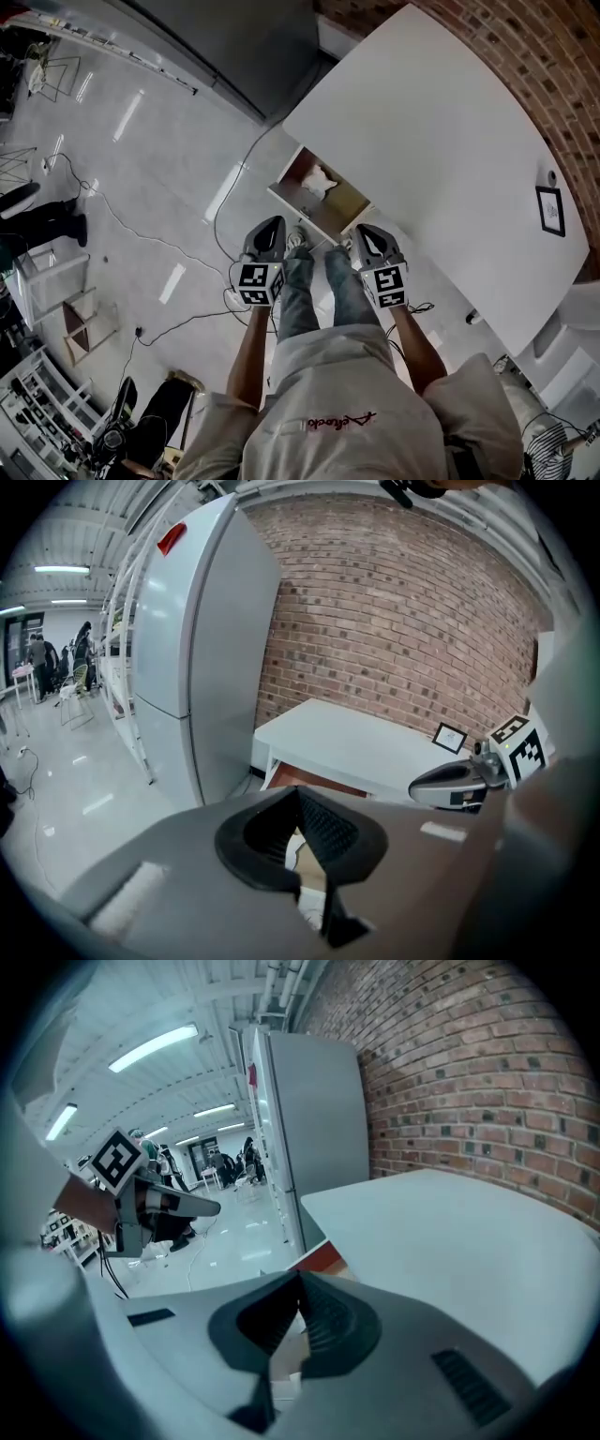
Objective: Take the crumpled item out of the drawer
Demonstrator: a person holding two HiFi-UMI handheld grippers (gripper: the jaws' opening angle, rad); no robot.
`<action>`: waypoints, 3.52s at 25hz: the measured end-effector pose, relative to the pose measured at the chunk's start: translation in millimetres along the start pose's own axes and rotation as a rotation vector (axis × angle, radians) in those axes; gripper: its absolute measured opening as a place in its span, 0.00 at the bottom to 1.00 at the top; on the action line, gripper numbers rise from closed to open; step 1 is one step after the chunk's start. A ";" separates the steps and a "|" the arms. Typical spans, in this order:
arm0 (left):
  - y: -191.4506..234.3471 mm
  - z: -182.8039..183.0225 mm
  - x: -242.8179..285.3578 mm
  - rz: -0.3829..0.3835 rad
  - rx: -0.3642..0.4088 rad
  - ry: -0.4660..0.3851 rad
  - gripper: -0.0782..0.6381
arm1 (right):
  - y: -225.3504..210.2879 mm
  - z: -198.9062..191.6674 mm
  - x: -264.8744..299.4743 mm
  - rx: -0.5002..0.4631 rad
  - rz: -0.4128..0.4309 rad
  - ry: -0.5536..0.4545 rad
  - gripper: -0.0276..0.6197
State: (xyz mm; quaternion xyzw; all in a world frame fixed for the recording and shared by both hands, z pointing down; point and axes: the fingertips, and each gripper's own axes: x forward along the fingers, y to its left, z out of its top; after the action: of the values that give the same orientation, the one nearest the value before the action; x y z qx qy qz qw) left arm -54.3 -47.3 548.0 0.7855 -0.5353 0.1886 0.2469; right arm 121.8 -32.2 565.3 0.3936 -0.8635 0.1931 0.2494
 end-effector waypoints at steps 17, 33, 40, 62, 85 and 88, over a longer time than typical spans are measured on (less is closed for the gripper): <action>45.8 -131.3 31.7 -0.053 -0.098 0.099 0.12 | 36.3 -105.8 70.8 0.052 -0.012 0.140 0.06; 52.2 -183.2 63.0 -0.094 -0.153 0.096 0.12 | 34.3 -133.6 119.0 0.014 -0.021 0.160 0.06; 59.2 -188.9 59.7 -0.084 -0.181 0.099 0.12 | 16.2 -116.8 156.9 -0.097 -0.032 0.205 0.06; 79.6 -195.7 64.1 -0.060 -0.225 0.096 0.12 | -15.5 -124.1 265.5 -0.593 0.016 0.510 0.06; 83.1 -202.7 65.6 -0.060 -0.226 0.122 0.12 | -40.3 -168.1 295.7 -0.420 0.081 0.719 0.17; 84.5 -203.6 65.7 -0.057 -0.228 0.122 0.12 | -39.3 -169.1 294.0 -0.422 0.095 0.729 0.14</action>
State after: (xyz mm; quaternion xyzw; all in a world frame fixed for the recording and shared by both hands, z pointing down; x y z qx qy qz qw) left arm -116.3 -2.1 764.8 0.7544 -0.5147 0.1667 0.3718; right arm 33.1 -138.3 877.5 0.1994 -0.7565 0.1500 0.6046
